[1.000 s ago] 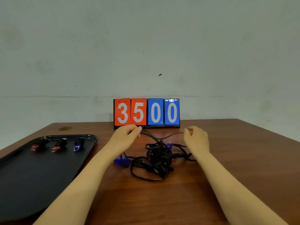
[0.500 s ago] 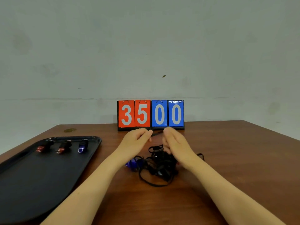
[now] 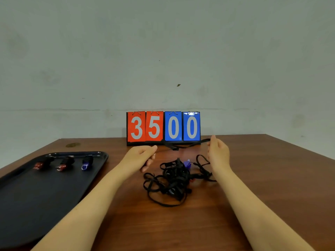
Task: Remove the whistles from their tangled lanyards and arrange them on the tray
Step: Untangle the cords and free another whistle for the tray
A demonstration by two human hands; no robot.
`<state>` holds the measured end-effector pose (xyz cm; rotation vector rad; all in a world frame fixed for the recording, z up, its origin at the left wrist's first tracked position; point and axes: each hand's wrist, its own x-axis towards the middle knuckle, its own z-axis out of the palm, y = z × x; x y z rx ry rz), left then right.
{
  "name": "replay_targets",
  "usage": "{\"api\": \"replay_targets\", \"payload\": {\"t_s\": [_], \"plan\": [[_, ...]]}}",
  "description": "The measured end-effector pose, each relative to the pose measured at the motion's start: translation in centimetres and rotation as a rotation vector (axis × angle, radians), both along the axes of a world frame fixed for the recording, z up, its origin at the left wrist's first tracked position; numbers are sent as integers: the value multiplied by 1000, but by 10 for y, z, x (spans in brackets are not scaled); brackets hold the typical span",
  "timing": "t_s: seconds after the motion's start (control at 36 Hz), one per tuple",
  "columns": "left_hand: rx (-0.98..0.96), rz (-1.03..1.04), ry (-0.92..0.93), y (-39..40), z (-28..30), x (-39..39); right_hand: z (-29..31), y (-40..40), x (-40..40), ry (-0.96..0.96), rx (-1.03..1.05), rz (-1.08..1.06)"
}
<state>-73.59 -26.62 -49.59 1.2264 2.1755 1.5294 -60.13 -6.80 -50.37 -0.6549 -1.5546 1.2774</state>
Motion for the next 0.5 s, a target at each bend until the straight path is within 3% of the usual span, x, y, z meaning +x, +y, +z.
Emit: {"api": "replay_targets", "payload": {"t_s": [0.14,0.25,0.39,0.5], "plan": [[407,-4,-442,-7,8,-2,-4,5,-2,-183,182,16],[665,76,-629,-16,14,-7,-12,11,-2,-310,334,-23],[502,315,-444,-13,16,-10,-19,18,1,-488,359,-115],[340,292,-228,-7,16,6,-14,11,1,-582,473,-141]]}}
